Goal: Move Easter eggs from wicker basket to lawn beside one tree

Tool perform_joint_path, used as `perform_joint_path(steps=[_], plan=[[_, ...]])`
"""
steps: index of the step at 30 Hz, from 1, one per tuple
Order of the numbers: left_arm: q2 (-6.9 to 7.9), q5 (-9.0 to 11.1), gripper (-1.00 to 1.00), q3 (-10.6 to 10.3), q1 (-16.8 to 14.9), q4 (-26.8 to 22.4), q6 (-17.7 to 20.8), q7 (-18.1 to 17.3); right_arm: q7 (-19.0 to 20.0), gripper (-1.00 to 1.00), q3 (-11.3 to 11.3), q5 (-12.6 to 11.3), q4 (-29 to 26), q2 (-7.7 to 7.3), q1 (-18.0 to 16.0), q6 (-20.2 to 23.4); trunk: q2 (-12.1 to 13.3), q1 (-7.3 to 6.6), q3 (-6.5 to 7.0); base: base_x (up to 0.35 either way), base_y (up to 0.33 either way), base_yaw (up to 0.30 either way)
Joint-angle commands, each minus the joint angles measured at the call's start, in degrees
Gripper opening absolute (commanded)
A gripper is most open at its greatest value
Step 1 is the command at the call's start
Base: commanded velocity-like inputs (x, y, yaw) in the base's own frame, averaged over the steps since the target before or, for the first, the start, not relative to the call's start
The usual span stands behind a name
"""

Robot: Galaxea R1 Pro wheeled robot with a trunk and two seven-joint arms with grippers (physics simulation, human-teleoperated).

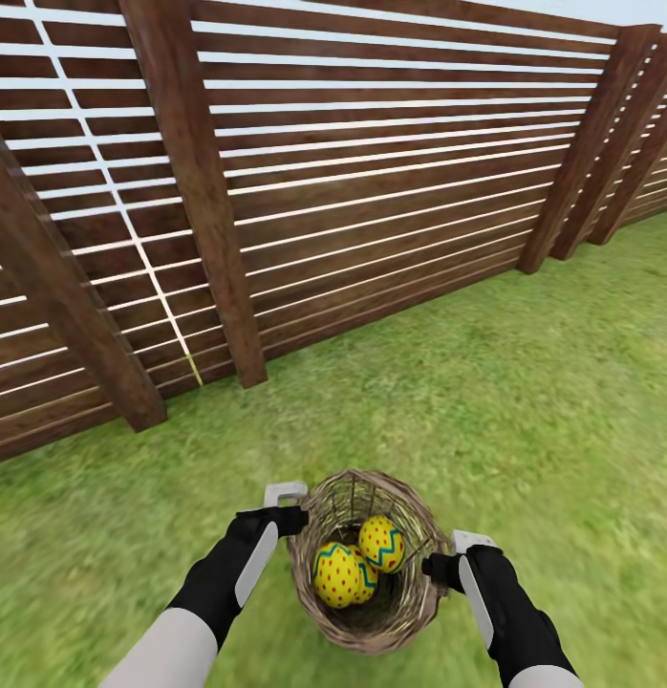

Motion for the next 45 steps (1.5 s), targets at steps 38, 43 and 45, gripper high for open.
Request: perform_joint_path(steps=[38,43,45], plan=[[0.02,0.6,1.00,-0.2,0.0,-0.1,0.2,0.5,0.1,-1.00,-0.2,0.1,-0.1,0.06,0.0,0.2,0.0,0.02,-0.04,0.012,0.000,0.000],[0.03,0.6,1.00,-0.2,0.0,-0.1,0.2,0.5,0.1,-1.00,-0.2,0.1,-0.1,0.06,0.0,0.2,0.0,0.02,-0.04,0.000,0.000,0.000],[0.03,0.5,1.00,-0.2,0.0,-0.1,0.2,0.7,0.1,-1.00,-0.2,0.1,-0.1,0.06,0.0,0.2,0.0,0.02,-0.04,0.000,0.000,0.000]])
